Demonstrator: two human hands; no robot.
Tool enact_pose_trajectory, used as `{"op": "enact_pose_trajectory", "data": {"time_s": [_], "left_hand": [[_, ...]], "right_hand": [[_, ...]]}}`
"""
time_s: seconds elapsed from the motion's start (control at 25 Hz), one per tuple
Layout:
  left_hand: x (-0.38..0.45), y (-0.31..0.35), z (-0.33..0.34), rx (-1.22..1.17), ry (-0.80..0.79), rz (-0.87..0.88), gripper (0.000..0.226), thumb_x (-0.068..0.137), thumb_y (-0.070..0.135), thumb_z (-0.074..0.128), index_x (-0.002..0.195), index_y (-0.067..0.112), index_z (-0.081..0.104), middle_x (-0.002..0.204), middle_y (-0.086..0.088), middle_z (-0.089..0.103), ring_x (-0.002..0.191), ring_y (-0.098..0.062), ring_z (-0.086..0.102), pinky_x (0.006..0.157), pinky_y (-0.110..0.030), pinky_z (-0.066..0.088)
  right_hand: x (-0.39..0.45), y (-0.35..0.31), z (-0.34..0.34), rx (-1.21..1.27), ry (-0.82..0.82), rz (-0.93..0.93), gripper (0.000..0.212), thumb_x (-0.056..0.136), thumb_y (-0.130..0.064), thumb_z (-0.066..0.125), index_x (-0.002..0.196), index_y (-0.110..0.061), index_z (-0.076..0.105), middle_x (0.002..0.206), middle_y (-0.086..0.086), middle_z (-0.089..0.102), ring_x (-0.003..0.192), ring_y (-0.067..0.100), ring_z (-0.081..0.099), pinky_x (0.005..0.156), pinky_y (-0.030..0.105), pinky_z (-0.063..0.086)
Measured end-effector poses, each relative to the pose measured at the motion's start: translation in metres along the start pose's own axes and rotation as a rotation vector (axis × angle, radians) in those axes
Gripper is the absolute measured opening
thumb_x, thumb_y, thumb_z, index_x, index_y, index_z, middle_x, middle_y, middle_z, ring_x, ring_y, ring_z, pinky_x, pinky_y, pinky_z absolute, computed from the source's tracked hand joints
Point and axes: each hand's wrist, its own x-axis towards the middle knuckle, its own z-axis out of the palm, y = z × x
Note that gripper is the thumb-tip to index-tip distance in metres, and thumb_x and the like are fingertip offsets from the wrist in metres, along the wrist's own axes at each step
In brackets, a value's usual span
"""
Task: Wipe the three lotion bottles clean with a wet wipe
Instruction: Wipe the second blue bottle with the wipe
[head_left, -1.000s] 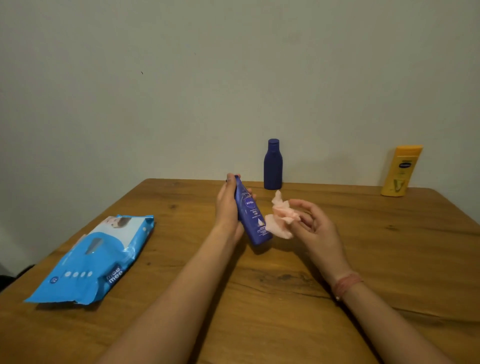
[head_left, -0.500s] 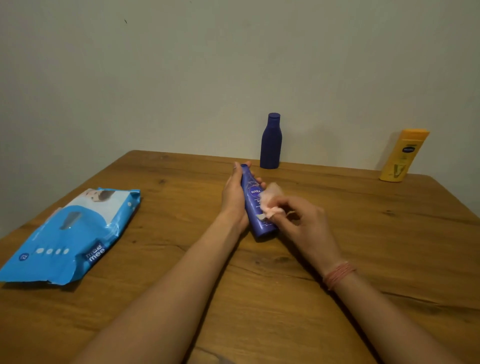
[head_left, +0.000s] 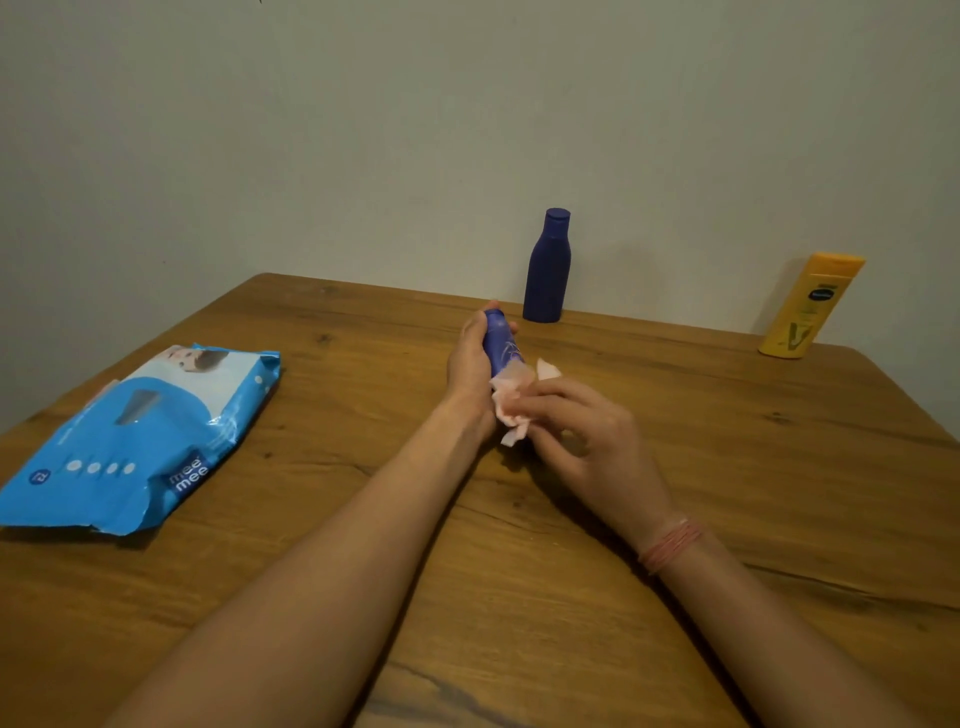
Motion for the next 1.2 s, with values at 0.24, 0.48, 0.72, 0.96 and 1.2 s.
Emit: {"op": "enact_pose_trajectory", "data": {"time_s": [0.24, 0.48, 0.72, 0.96, 1.2], "left_hand": [[-0.004, 0.000, -0.001, -0.044, -0.288, -0.039, 0.026, 0.101, 0.034, 0.051, 0.119, 0.020, 0.064, 0.108, -0.009, 0.061, 0.078, -0.019, 0.061, 0.069, -0.033, 0.054], [-0.011, -0.011, 0.004, 0.051, -0.505, -0.201, 0.033, 0.104, 0.023, 0.048, 0.134, 0.012, 0.058, 0.114, -0.016, 0.065, 0.092, -0.023, 0.067, 0.087, -0.037, 0.054], [0.000, -0.003, -0.002, -0.024, -0.315, -0.113, 0.042, 0.104, 0.036, 0.040, 0.134, 0.011, 0.056, 0.106, -0.006, 0.065, 0.077, -0.016, 0.062, 0.069, -0.031, 0.054], [-0.010, -0.014, 0.004, 0.082, -0.457, -0.191, 0.039, 0.105, 0.028, 0.042, 0.137, 0.006, 0.051, 0.117, -0.017, 0.064, 0.097, -0.024, 0.065, 0.093, -0.040, 0.052], [-0.006, 0.002, 0.002, 0.009, -0.301, -0.078, 0.030, 0.104, 0.030, 0.044, 0.126, 0.015, 0.059, 0.117, -0.009, 0.063, 0.079, -0.016, 0.061, 0.067, -0.029, 0.055]], "right_hand": [[-0.001, 0.007, -0.005, 0.023, 0.151, 0.092, 0.030, 0.089, -0.014, 0.062, 0.118, -0.022, 0.065, 0.124, -0.010, 0.058, 0.117, -0.005, 0.051, 0.104, 0.013, 0.039], [0.001, 0.016, -0.010, -0.060, 0.282, 0.180, 0.032, 0.092, -0.016, 0.060, 0.123, -0.024, 0.063, 0.127, -0.007, 0.056, 0.115, -0.006, 0.047, 0.100, 0.006, 0.034], [0.000, 0.001, -0.001, -0.163, -0.120, -0.152, 0.025, 0.090, -0.026, 0.059, 0.113, -0.022, 0.068, 0.126, -0.006, 0.060, 0.120, 0.005, 0.048, 0.103, 0.022, 0.039], [0.001, 0.022, -0.012, -0.008, 0.252, 0.266, 0.042, 0.096, -0.014, 0.055, 0.135, -0.026, 0.050, 0.139, -0.007, 0.050, 0.124, -0.010, 0.038, 0.100, -0.001, 0.028], [0.002, 0.004, 0.000, -0.072, -0.088, -0.055, 0.040, 0.094, -0.018, 0.054, 0.134, -0.022, 0.057, 0.144, -0.006, 0.050, 0.139, 0.004, 0.039, 0.116, 0.025, 0.031]]}}
